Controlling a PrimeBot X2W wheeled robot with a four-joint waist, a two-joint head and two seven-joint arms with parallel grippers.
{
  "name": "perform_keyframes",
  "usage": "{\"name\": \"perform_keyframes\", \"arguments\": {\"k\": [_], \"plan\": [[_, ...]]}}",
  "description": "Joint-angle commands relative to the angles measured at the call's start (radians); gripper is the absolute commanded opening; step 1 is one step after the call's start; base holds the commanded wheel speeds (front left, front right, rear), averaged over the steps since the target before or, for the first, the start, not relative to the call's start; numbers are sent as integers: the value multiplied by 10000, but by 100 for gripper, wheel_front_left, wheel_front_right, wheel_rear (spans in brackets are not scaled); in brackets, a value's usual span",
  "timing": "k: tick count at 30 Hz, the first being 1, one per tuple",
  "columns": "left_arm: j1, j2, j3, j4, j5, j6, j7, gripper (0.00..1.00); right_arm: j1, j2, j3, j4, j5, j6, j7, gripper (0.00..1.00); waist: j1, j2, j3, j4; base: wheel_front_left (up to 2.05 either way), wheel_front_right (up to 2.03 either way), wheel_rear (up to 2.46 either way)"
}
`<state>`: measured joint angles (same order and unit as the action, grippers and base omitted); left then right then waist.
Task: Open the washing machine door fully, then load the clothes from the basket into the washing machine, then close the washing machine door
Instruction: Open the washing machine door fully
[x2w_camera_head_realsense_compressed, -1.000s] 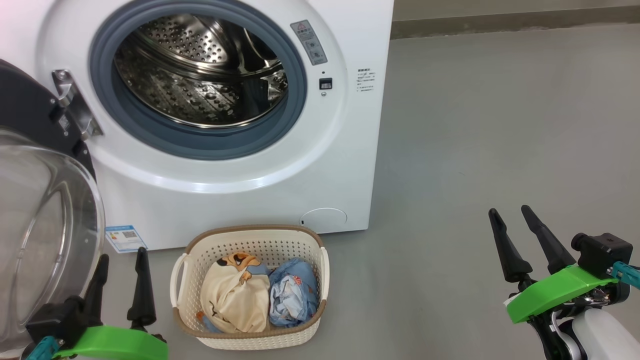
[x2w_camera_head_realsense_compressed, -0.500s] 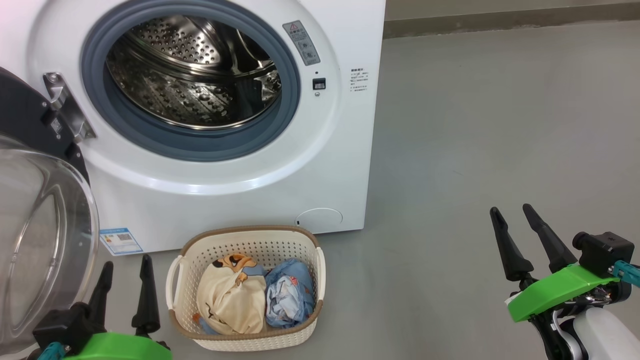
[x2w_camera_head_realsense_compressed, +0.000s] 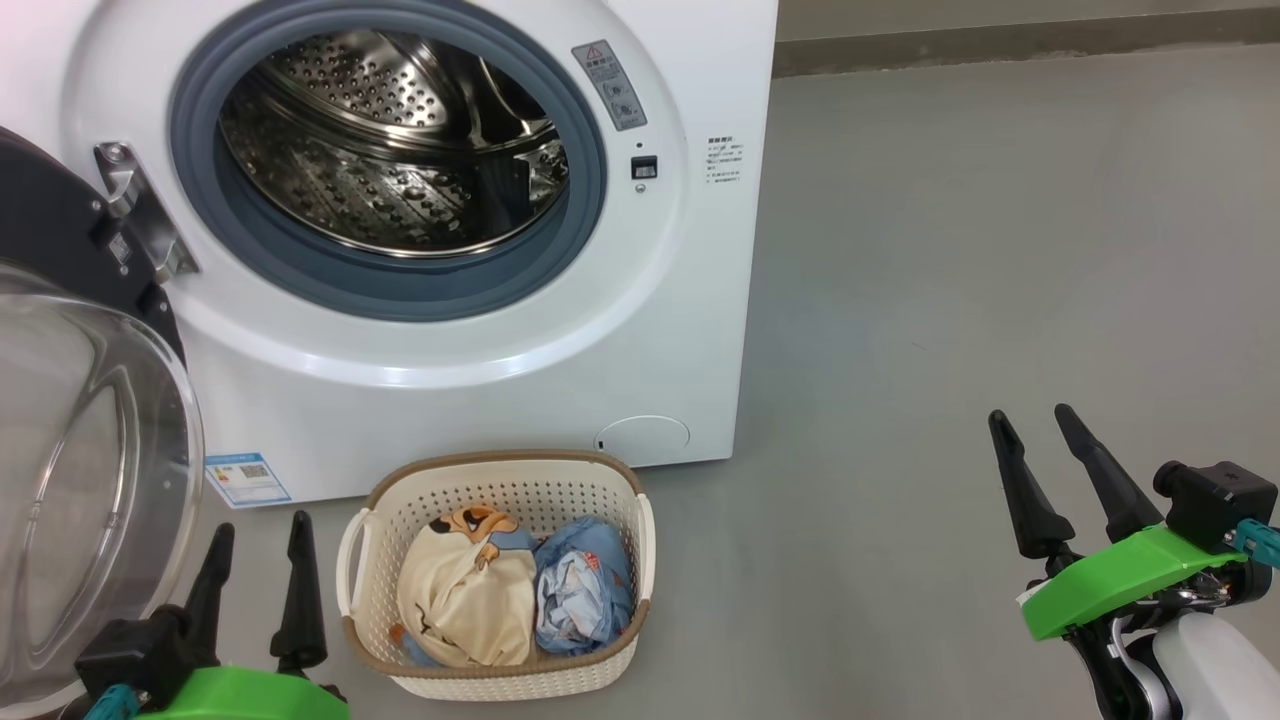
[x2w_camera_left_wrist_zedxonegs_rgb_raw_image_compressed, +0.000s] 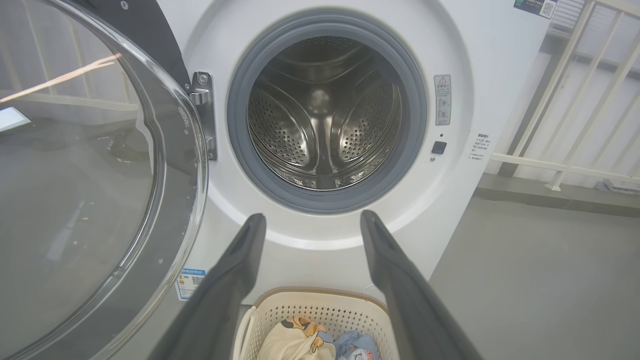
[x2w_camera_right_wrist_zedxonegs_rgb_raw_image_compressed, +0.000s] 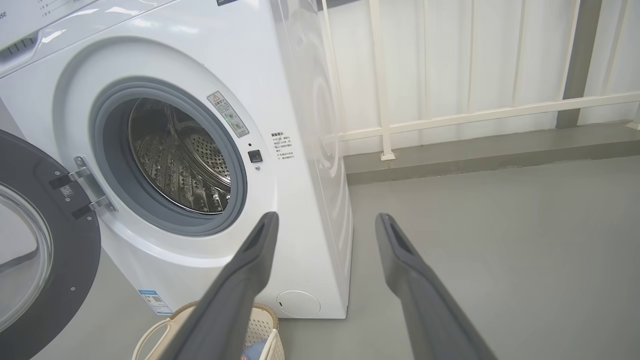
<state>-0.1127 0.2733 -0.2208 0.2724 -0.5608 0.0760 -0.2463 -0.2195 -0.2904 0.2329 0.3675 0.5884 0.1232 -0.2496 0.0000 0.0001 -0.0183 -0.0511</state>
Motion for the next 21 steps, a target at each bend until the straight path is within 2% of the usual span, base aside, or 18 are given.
{"name": "perform_keyframes", "arguments": {"k": [1, 21], "plan": [[-233, 271, 343, -179, 68, 44, -95, 100, -309, -154, 115, -204, -131, 75, -122, 100, 0, -1, 5, 14, 0, 0, 0], [-231, 317, 274, -173, 43, 77, -113, 100, -292, -115, 236, -149, -121, 75, -122, 100, 0, -1, -25, 2, 0, 0, 0]]}}
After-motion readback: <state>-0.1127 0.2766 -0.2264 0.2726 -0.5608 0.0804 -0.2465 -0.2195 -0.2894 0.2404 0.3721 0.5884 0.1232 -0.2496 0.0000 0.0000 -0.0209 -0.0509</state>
